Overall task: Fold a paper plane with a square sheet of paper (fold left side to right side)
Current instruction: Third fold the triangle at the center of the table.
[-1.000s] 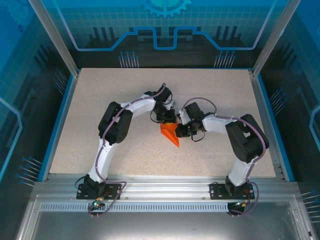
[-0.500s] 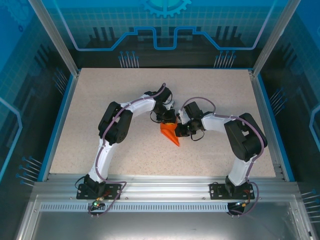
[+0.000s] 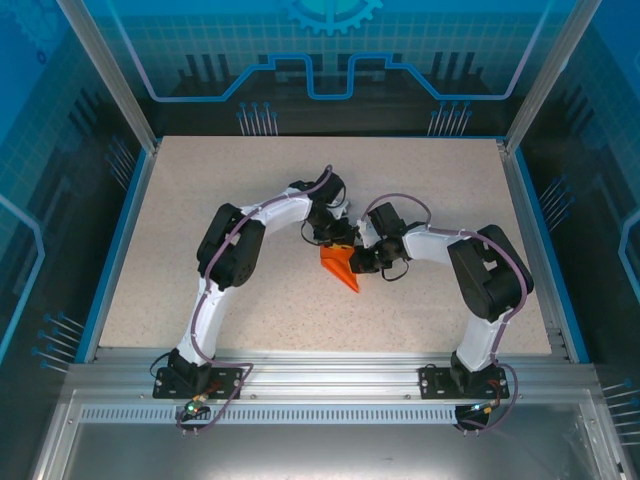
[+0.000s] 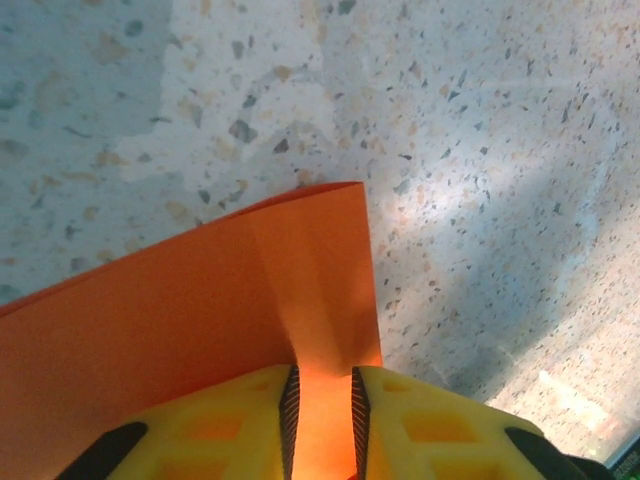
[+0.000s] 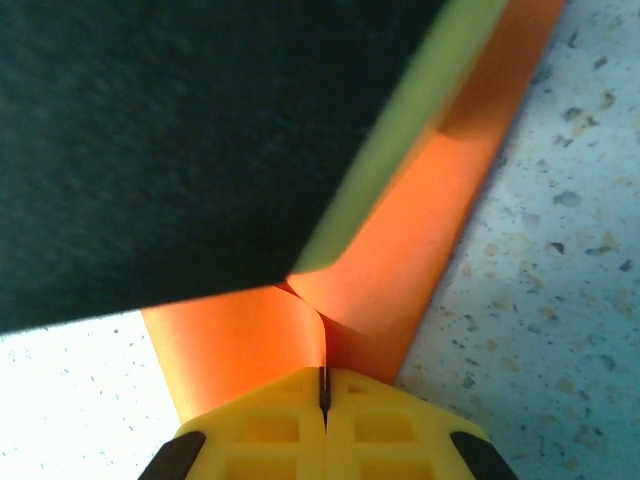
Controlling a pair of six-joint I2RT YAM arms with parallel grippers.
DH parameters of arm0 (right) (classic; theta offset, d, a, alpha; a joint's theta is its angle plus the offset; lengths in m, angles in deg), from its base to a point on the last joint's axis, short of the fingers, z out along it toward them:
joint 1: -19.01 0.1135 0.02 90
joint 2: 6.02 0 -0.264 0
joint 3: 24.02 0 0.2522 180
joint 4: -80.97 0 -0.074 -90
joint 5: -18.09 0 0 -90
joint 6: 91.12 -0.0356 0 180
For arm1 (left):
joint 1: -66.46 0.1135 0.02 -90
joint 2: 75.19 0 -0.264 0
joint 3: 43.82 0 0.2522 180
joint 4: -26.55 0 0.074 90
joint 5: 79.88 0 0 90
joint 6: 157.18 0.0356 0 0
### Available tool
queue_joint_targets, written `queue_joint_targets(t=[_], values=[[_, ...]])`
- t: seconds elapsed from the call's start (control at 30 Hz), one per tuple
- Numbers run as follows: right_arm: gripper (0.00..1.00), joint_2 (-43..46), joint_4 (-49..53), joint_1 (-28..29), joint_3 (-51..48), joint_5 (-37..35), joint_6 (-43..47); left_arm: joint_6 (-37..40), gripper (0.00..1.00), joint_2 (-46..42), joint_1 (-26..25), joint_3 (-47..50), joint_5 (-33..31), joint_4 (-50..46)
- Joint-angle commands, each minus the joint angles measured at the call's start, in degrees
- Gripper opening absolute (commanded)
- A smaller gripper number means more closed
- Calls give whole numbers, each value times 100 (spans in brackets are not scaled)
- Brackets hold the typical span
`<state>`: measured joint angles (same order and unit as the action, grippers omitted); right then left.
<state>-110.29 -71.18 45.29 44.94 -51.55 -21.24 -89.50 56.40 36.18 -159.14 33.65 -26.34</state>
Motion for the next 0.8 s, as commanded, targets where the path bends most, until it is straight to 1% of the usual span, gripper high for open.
queue_joint_targets(t=[0.0, 0.03, 0.13, 0.23, 0.37, 0.47, 0.57, 0.77], values=[[0, -273, 395, -68, -62, -145, 61, 31, 30, -541, 214, -254, -103, -396], [0, -272, 394, -63, -64, -151, 61, 35, 32, -620, 252, -236, -111, -415], [0, -286, 374, -62, -71, -111, 70, 34, 32, -942, 357, -35, -196, -431], [0, -288, 358, -64, -82, -100, 87, -36, 29, -1320, 368, 489, -178, -240], [0, -312, 358, -64, -63, -91, 98, -339, 22, -1809, 335, 1422, 293, 354], [0, -322, 348, -66, -67, -85, 105, -557, 20, -2043, 233, 1909, 502, 672], [0, -331, 348, -62, -62, -87, 105, -779, 19, -2077, 84, 2121, 752, 905], [0, -338, 342, -54, -67, -108, 96, -881, 18, -1763, -122, 2134, 672, 954]])
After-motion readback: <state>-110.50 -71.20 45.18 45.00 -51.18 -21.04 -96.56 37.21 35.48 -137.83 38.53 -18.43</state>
